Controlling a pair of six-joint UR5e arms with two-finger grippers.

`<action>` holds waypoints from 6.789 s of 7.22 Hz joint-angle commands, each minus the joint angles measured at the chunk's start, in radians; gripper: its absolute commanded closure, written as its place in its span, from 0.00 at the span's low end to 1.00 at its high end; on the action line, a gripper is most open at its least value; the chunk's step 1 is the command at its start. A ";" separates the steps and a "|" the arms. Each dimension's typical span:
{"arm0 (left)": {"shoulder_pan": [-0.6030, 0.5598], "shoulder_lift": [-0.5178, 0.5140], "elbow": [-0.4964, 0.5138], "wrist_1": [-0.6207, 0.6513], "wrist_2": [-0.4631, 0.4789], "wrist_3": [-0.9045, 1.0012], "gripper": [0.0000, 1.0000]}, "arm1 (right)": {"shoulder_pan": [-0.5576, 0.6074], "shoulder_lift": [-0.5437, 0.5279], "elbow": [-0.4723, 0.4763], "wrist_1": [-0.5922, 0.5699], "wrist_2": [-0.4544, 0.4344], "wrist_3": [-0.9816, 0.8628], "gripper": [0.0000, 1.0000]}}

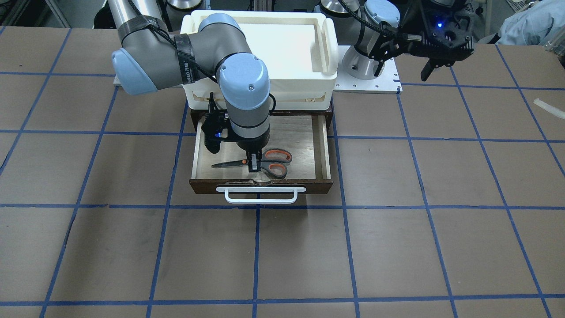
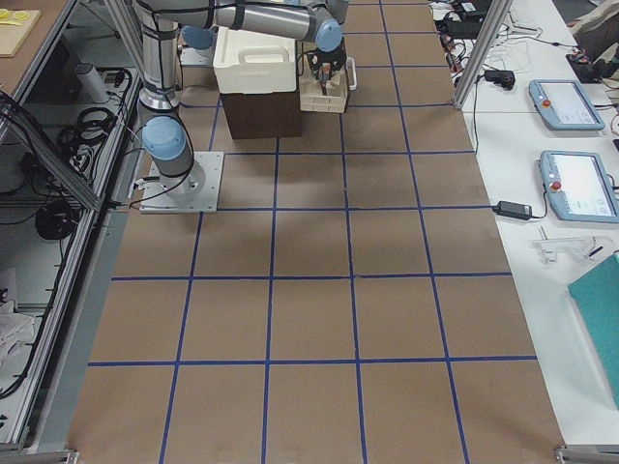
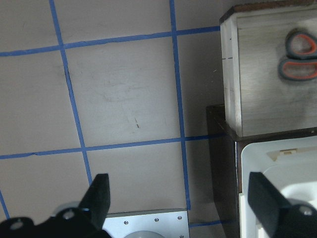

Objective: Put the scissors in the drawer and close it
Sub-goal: 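Raise the right gripper out of the drawer and back away, then move the left gripper over the drawer's white handle, then push the drawer front with the left gripper toward the cabinet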

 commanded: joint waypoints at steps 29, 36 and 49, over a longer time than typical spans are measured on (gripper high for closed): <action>-0.126 -0.327 0.121 0.332 -0.005 -0.249 0.00 | -0.380 -0.392 -0.071 0.303 -0.118 -1.908 0.00; -0.358 -0.722 0.304 0.437 -0.005 -0.586 0.00 | -0.383 -0.398 -0.068 0.308 -0.107 -1.978 0.00; -0.381 -0.669 0.255 0.207 -0.084 -0.606 0.00 | -0.394 -0.406 -0.070 0.300 -0.063 -1.959 0.00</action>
